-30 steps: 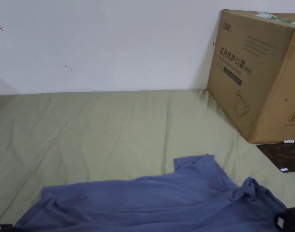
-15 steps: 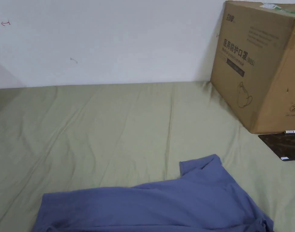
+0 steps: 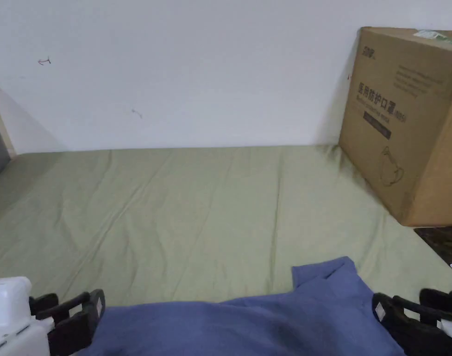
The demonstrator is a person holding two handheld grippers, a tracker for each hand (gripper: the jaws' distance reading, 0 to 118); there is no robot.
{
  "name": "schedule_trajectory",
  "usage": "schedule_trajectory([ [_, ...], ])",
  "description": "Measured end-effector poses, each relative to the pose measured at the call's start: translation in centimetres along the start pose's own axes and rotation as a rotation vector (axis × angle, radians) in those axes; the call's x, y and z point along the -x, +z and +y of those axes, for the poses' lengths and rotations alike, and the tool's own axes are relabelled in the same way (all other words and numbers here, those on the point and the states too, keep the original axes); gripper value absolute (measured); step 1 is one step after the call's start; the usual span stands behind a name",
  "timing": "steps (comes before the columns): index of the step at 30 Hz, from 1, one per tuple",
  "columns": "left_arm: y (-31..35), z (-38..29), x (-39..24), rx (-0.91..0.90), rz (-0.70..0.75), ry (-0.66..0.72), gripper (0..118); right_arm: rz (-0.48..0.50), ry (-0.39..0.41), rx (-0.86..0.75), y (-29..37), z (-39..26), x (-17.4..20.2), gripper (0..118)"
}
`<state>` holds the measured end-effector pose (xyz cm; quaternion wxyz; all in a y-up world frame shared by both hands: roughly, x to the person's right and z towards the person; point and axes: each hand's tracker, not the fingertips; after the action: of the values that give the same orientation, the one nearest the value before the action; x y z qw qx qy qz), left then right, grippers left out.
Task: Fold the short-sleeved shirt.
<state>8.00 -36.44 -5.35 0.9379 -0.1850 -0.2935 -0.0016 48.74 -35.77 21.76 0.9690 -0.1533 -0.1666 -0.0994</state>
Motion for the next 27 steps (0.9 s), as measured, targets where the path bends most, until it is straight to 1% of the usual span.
schedule_trajectory([
  [1,0.5,0.0,-1.0,-0.063,0.037,-0.030,24,0.013,0.008,-0.085,0.4,-0.1,0.9,7],
  [2,0.9,-0.1,-1.7,-0.088,0.065,-0.046,0,-0.006,0.001,-0.150,0.4,-0.3,1.7,1],
  [3,0.7,-0.2,-2.4,-0.097,0.070,-0.049,0,-0.050,-0.020,-0.172,0.2,-0.4,2.4,1],
  [4,1.0,-0.5,-2.7,-0.100,0.073,-0.040,0,-0.054,-0.050,-0.173,-0.2,-0.5,3.0,1],
  [6,0.9,-0.7,-3.1,-0.087,-0.038,0.013,0,-0.024,-0.085,-0.162,-0.8,-0.3,3.2,1],
  [8,0.4,0.4,-2.7,-0.066,-0.005,-0.004,0,-0.033,-0.150,-0.245,-0.2,0.5,3.2,1],
  [9,0.0,1.2,-2.1,-0.058,0.000,-0.010,0,-0.057,-0.143,-0.289,0.1,1.1,3.2,0],
  [10,-0.9,2.2,-1.2,-0.025,-0.003,-0.007,0,-0.100,-0.116,-0.324,0.2,1.7,3.3,1],
  [11,-2.5,3.3,-0.8,0.054,-0.002,0.006,0,-0.123,-0.104,-0.342,0.1,2.3,3.2,1],
  [12,-4.6,4.2,0.5,0.147,0.003,0.030,0,-0.114,-0.115,-0.328,-0.2,3.1,2.8,1],
  [13,-6.9,4.7,1.8,0.275,0.002,0.062,0,-0.102,-0.144,-0.316,-0.8,3.5,2.3,1],
  [15,-12.9,4.3,4.9,0.538,-0.068,0.140,0,-0.074,-0.220,-0.233,-2.3,3.8,1.6,1],
  [16,-15.7,3.4,6.4,0.638,-0.081,0.172,0,-0.052,-0.250,-0.197,-3.3,3.4,0.7,1],
  [17,-17.7,2.4,7.5,0.659,-0.056,0.177,0,-0.033,-0.264,-0.172,-3.9,3.0,0.4,1],
  [18,-19.5,1.2,8.5,0.685,-0.019,0.166,2,-0.039,-0.270,-0.153,-4.4,2.5,0.4,1],
  [19,-21.6,0.4,9.8,0.692,0.014,0.155,24,-0.042,-0.273,-0.140,-4.9,2.1,0.4,1],
  [20,-22.4,-0.8,9.3,0.724,0.055,0.116,57,-0.035,-0.280,-0.127,-5.2,1.6,0.3,1],
  [21,-23.9,-2.1,9.7,0.756,0.089,0.083,97,-0.034,-0.285,-0.097,-5.8,1.2,0.2,1],
  [22,-25.0,-3.3,10.0,0.769,0.089,0.062,115,-0.037,-0.282,-0.058,-6.4,0.8,0.0,0],
  [23,-23.7,-3.5,9.0,0.746,0.074,0.061,112,-0.033,-0.278,-0.025,-7.0,0.6,-0.1,0],
  [24,-24.3,-4.5,8.7,0.756,0.068,0.054,111,-0.031,-0.269,0.008,-7.6,0.1,-0.1,0],
  [26,-25.4,-7.0,8.0,0.825,0.029,0.046,111,-0.061,-0.238,0.054,-8.4,-0.5,-0.3,1],
  [27,-29.0,-9.6,11.0,0.879,0.027,0.035,113,-0.073,-0.228,0.073,-8.8,-0.7,-0.4,1],
])
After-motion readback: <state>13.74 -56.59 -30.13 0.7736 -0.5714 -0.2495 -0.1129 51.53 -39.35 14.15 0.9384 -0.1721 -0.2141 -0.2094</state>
